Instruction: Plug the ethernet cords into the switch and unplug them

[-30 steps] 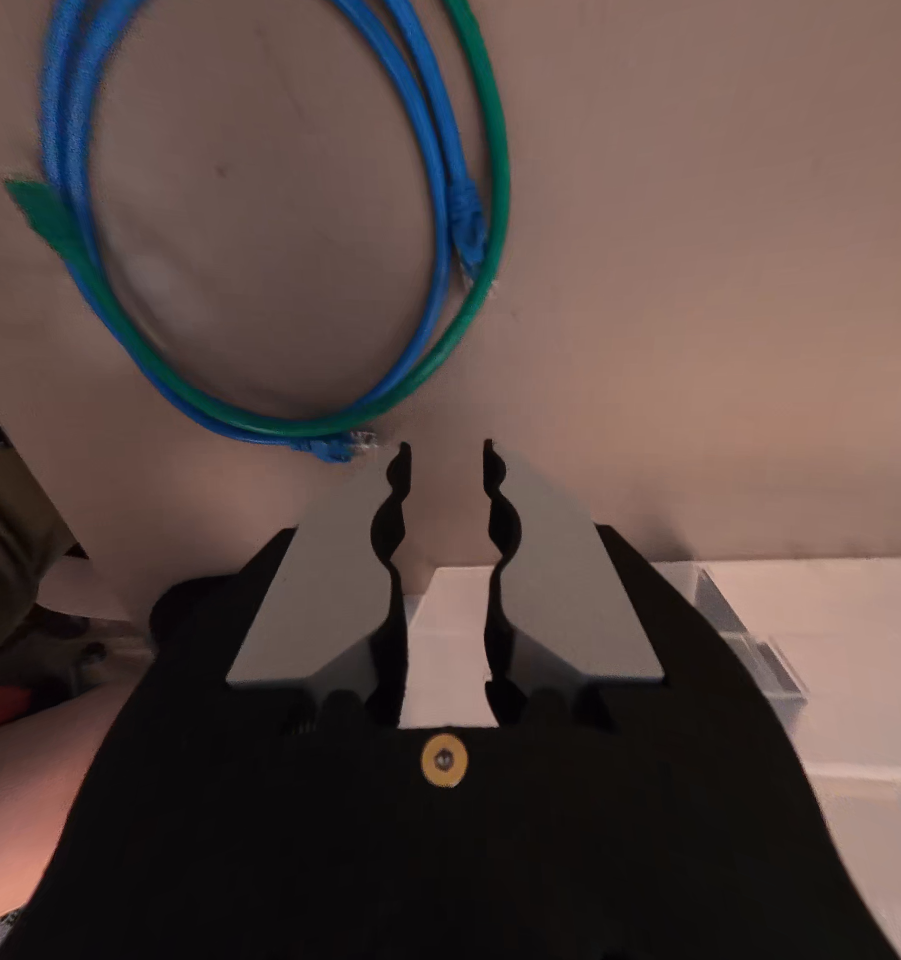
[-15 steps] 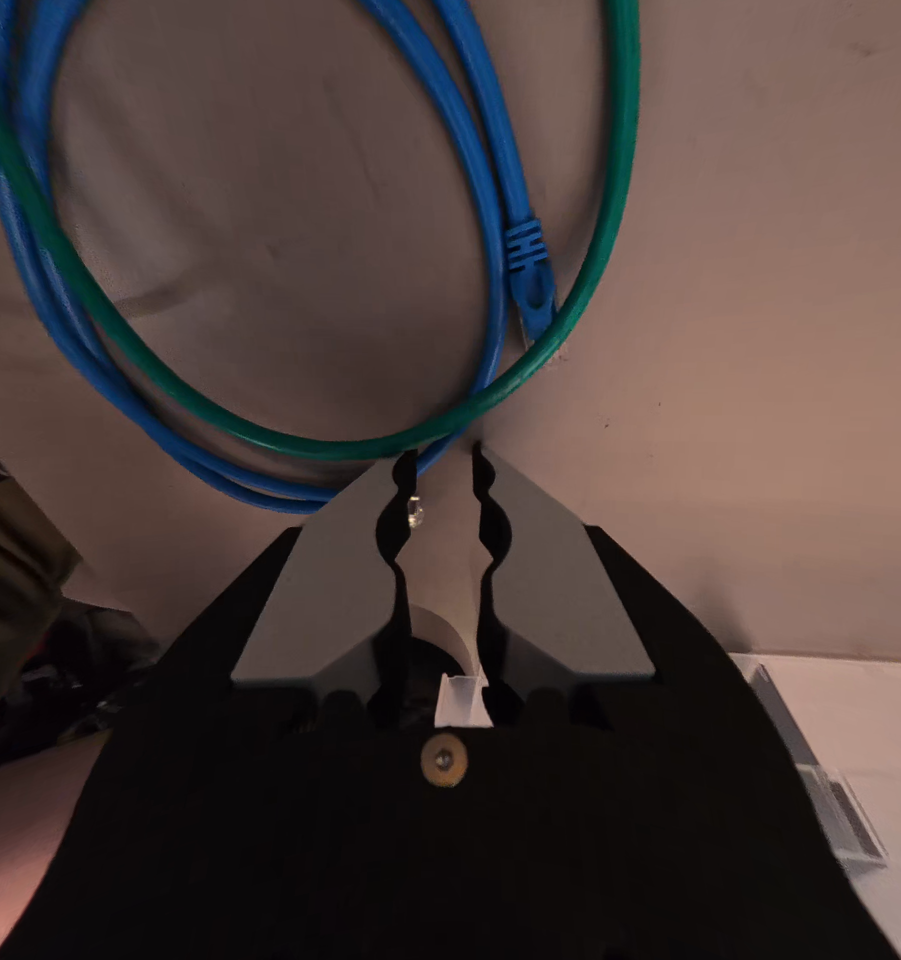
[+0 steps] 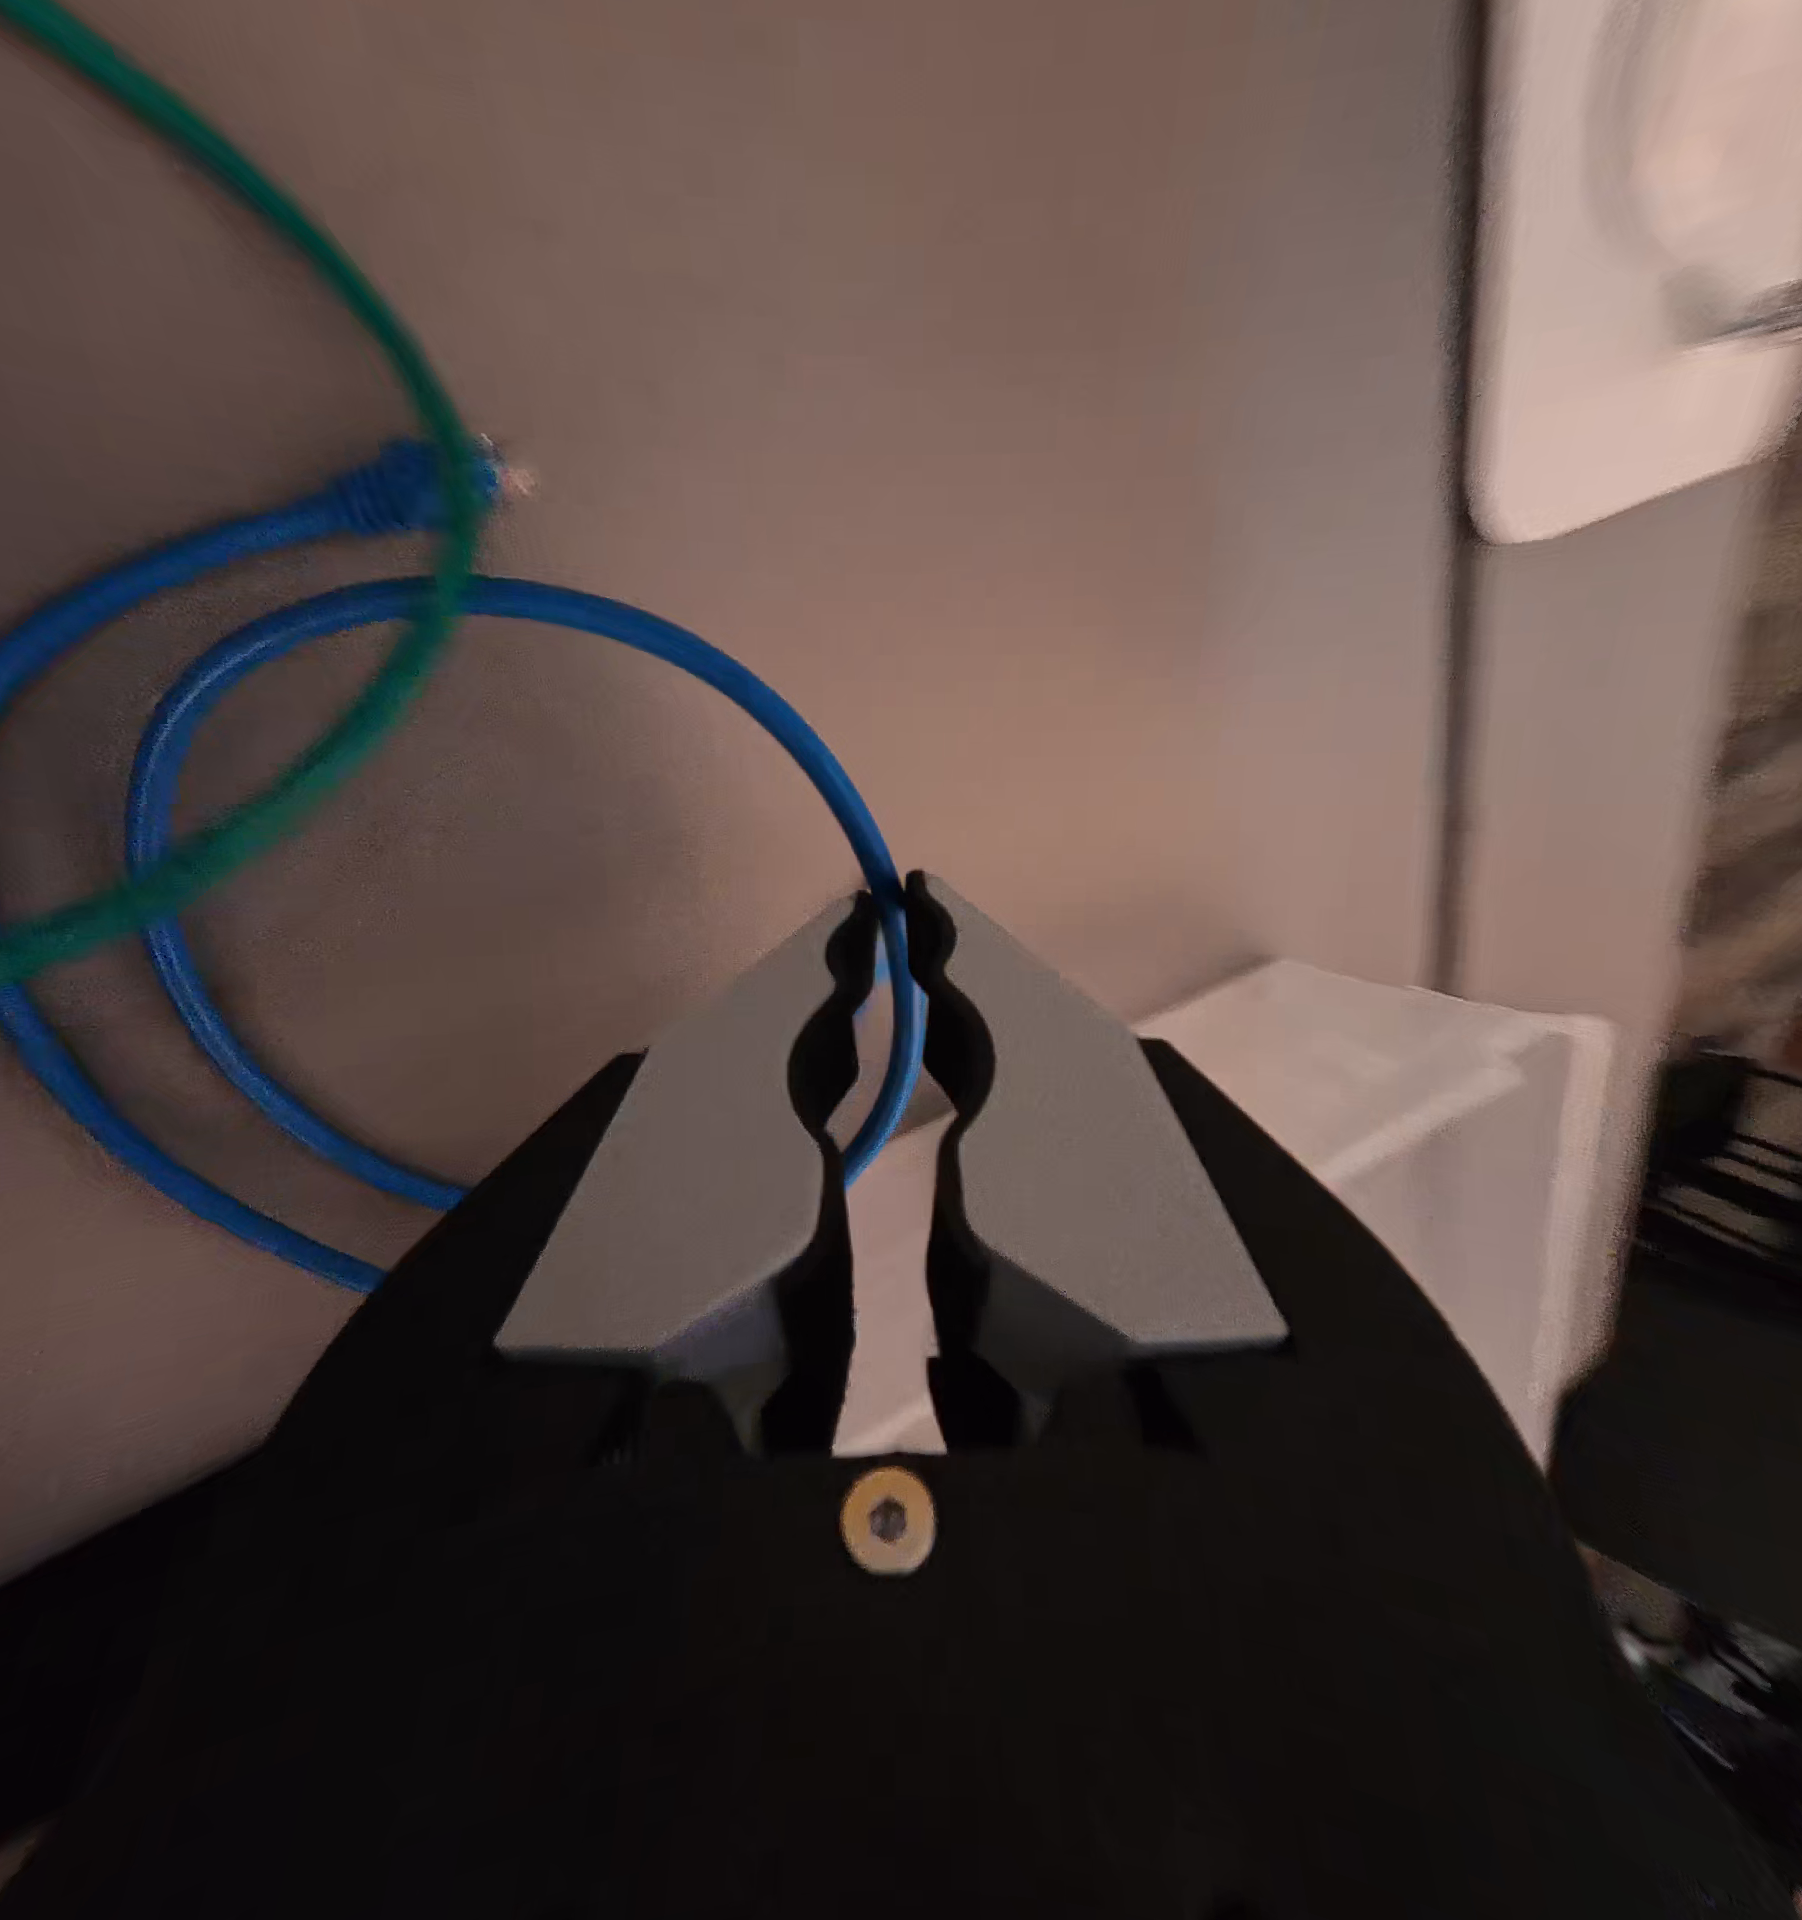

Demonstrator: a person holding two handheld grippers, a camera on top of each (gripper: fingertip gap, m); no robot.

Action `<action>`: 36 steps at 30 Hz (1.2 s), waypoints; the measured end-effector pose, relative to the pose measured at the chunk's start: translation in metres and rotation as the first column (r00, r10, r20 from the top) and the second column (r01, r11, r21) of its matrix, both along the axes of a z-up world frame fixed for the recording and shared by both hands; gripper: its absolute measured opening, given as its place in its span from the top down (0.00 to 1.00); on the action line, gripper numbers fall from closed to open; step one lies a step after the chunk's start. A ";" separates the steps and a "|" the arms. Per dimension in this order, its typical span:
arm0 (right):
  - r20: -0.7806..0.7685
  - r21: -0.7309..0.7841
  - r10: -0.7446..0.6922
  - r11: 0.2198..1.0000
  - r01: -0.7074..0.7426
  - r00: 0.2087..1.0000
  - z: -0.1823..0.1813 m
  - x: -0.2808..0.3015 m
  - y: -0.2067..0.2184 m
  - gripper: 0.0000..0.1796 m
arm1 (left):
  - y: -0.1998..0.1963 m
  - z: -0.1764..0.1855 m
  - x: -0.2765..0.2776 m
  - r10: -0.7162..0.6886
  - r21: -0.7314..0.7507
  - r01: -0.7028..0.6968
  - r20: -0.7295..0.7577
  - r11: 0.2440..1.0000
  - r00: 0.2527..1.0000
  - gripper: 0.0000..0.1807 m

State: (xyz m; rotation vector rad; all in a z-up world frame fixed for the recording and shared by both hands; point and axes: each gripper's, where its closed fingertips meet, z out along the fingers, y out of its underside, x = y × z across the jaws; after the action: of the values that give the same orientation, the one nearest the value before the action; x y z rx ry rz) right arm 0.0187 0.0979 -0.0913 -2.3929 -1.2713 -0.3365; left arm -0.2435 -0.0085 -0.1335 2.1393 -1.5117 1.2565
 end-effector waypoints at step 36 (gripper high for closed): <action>-0.278 0.880 0.679 0.464 -0.104 0.679 0.238 -0.065 -0.059 0.97 | 0.061 0.148 0.082 0.349 0.046 -0.493 0.649 0.869 0.676 0.59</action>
State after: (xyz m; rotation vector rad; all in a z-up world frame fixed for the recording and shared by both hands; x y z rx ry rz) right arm -0.0463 0.0393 0.1472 -1.1352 -1.0015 0.0390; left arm -0.1620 0.0522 0.0140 2.4549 -1.4446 2.2519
